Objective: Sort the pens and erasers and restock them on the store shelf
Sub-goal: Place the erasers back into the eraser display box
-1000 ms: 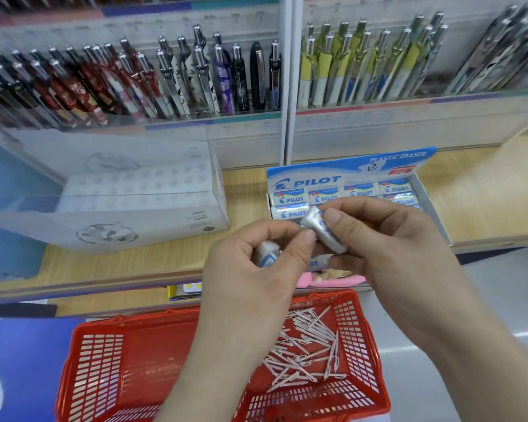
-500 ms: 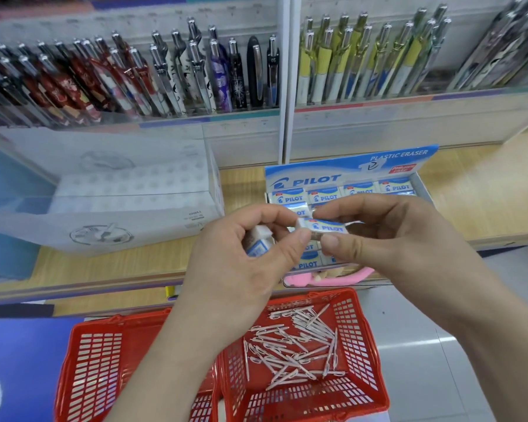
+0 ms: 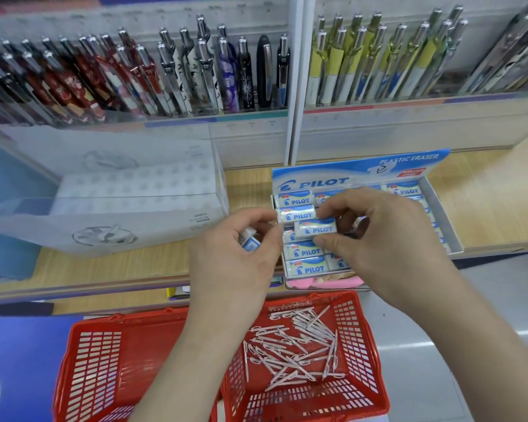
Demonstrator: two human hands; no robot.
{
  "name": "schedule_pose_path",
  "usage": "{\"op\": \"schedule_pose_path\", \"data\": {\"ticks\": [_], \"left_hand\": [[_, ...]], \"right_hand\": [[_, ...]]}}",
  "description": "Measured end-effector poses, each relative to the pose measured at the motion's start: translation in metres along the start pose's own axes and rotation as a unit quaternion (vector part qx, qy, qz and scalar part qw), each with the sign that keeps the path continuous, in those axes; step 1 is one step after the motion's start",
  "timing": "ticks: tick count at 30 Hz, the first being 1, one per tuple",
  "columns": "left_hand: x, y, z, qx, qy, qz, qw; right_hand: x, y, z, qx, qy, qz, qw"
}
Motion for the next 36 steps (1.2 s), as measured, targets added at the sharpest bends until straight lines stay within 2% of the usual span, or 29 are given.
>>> {"op": "schedule_pose_path", "data": {"ticks": [11, 18, 22, 29, 31, 33, 36], "left_hand": [[0.001, -0.002, -0.001, 0.017, -0.014, -0.01, 1.0], [0.0, -0.004, -0.003, 0.046, -0.047, -0.025, 0.998], [-0.008, 0.001, -0.001, 0.058, -0.024, -0.038, 0.997], [-0.008, 0.01, -0.004, 0.1, 0.074, 0.013, 0.992], [-0.011, 0.013, -0.002, 0.092, 0.157, 0.038, 0.983], [-0.013, 0.018, -0.003, 0.063, 0.296, 0.09, 0.949], [-0.015, 0.03, -0.01, 0.014, 0.451, 0.163, 0.877]], "right_hand": [[0.007, -0.002, -0.009, 0.002, 0.001, 0.008, 1.0], [0.005, -0.001, -0.009, 0.042, -0.02, 0.002, 0.999], [0.004, 0.003, -0.009, 0.064, -0.055, -0.004, 0.996], [-0.002, 0.008, -0.008, 0.069, -0.082, -0.023, 0.994], [-0.002, 0.011, -0.002, 0.052, -0.106, -0.025, 0.993], [0.001, 0.018, 0.003, 0.053, -0.185, -0.037, 0.981], [0.014, 0.039, -0.008, 0.158, -0.376, -0.085, 0.909]]}}
Point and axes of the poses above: each hand's wrist, its own y-axis away from the middle knuckle, its own z-axis out of the back of the hand, x = y × z, the point moved 8 cm from there along -y, towards the middle knuckle, and after that the axes turned 12 degrees about -z, right-handed, at the moved point
